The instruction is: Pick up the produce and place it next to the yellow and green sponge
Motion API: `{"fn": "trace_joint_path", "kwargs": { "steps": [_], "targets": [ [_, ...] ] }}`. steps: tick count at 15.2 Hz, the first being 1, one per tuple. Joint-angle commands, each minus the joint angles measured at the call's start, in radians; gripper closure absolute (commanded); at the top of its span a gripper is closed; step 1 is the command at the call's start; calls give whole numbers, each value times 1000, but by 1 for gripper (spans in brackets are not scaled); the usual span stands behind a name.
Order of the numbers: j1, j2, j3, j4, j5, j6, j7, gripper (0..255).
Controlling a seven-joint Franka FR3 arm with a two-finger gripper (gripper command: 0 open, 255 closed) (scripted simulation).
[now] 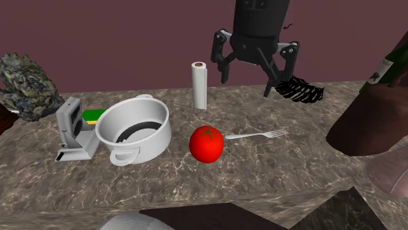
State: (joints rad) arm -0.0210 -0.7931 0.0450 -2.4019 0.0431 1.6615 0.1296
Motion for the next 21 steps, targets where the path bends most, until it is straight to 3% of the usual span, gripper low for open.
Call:
{"fn": "trace_joint_path", "kwargs": {
  "steps": [1,13,21],
  "targets": [
    [0,0,0,0,0,0,0,0],
    [275,112,-49,-271,24,352,-553,0],
    [282,158,-46,-348,31,475,-558,0]
  ]
}}
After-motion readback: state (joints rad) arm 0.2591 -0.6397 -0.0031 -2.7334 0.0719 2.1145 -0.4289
